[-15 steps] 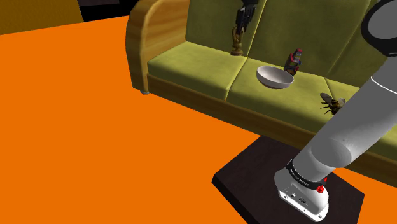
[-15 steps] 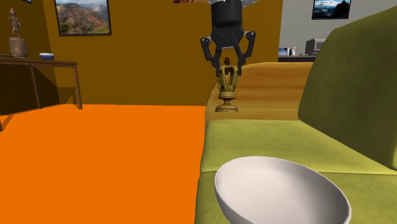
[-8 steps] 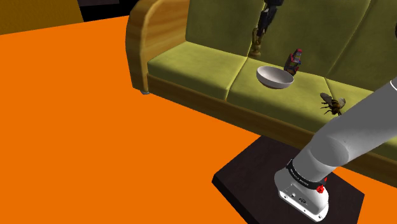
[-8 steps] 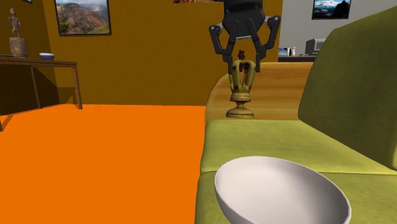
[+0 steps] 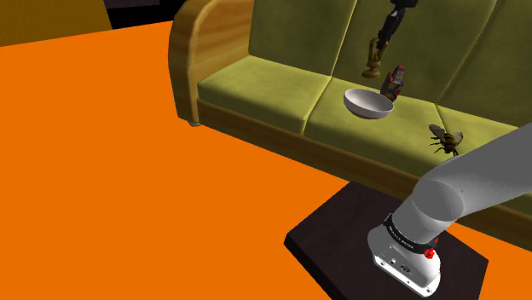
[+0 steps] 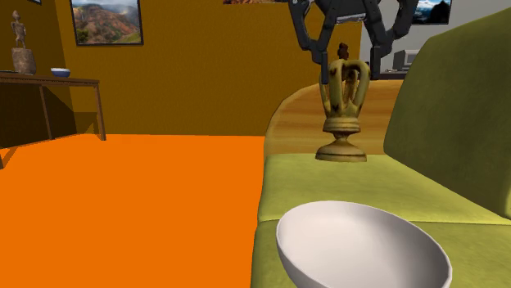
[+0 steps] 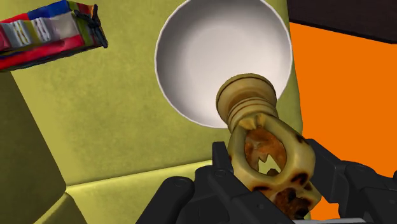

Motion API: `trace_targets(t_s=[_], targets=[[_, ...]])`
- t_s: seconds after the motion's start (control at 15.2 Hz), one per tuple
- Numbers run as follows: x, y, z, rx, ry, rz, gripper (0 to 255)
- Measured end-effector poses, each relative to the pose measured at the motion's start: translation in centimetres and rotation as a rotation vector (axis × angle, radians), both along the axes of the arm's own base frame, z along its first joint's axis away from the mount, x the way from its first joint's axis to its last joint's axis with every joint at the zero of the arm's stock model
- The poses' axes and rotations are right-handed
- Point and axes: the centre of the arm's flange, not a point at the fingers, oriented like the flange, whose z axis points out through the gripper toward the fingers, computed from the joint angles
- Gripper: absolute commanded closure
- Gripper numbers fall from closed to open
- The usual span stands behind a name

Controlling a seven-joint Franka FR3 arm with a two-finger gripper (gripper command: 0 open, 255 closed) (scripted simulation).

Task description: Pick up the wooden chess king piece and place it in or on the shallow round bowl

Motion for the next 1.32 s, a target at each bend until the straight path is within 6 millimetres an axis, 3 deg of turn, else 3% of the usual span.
trace_targets(t_s=[0.2, 0.33, 1.32], targets=[[-3.0, -2.5, 0.0, 0.000, 0.000, 0.000, 255], [-3.9, -3.3, -0.5, 0.000, 0.000, 0.000, 255], [-4.1, -3.4, -8.1, 0.000, 0.001, 0.001, 255]])
